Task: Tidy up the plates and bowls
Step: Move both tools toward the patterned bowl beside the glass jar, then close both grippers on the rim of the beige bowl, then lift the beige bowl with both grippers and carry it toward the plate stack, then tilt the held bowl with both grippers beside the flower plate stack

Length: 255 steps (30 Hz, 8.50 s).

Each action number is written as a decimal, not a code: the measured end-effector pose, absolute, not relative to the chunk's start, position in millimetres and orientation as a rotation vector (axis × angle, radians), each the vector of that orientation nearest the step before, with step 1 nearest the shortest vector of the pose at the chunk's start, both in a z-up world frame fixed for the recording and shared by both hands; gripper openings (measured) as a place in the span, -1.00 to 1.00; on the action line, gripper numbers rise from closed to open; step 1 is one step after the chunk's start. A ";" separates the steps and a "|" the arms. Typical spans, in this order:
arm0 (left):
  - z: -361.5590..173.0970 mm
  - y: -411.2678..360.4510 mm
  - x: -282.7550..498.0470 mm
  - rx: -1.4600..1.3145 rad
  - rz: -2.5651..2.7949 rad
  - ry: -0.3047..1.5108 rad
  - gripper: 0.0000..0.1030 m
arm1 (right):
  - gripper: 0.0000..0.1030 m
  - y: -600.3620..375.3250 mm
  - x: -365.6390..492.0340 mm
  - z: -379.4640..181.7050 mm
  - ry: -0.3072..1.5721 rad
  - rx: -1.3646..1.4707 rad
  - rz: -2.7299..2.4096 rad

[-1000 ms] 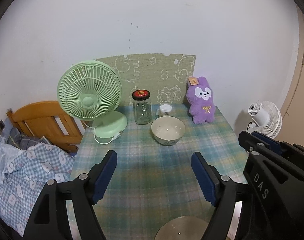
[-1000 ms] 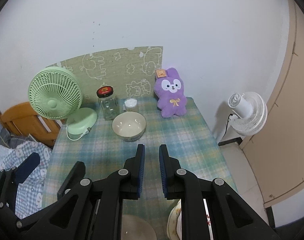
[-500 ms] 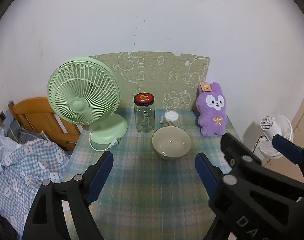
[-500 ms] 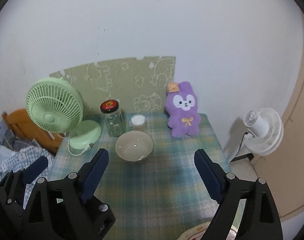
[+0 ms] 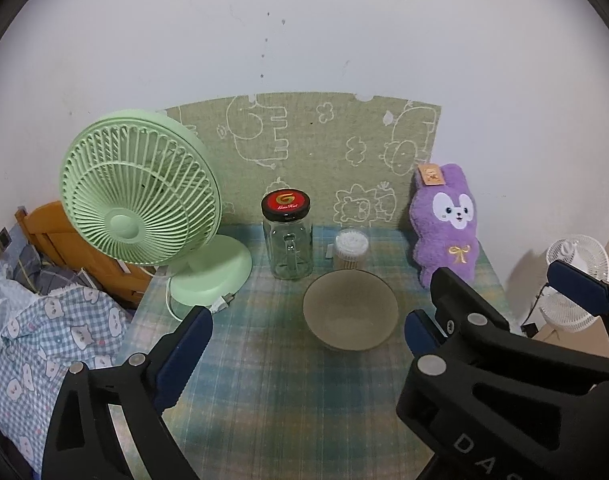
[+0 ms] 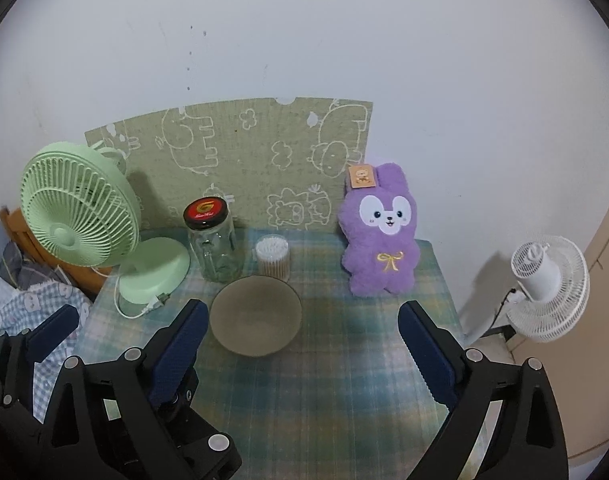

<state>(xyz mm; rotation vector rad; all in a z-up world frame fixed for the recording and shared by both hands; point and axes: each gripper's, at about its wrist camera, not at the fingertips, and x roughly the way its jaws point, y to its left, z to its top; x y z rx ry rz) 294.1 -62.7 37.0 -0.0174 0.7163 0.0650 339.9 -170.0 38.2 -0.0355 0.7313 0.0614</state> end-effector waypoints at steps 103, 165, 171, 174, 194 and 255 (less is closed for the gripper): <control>-71.5 -63.0 387.9 -0.032 0.130 0.918 -0.70 | -0.63 -164.0 430.9 -88.9 0.915 -0.006 0.101; 45.0 -35.7 184.5 -0.015 -0.038 0.787 -0.69 | -0.63 -151.1 196.4 46.3 0.781 0.037 -0.058; 38.2 -34.1 164.6 -0.008 -0.050 0.802 -0.69 | -0.63 -149.9 174.6 38.1 0.793 0.043 -0.069; 32.4 -33.9 155.3 -0.002 -0.055 0.814 -0.69 | -0.63 -149.4 163.7 32.2 0.803 0.046 -0.074; -23.3 -33.5 128.6 -0.019 -0.045 0.934 -0.69 | -0.63 -150.4 134.7 -29.9 0.922 0.061 -0.074; -65.7 -34.9 111.8 0.044 -0.118 1.032 0.16 | -0.62 -150.0 119.8 -74.1 1.081 0.063 -0.039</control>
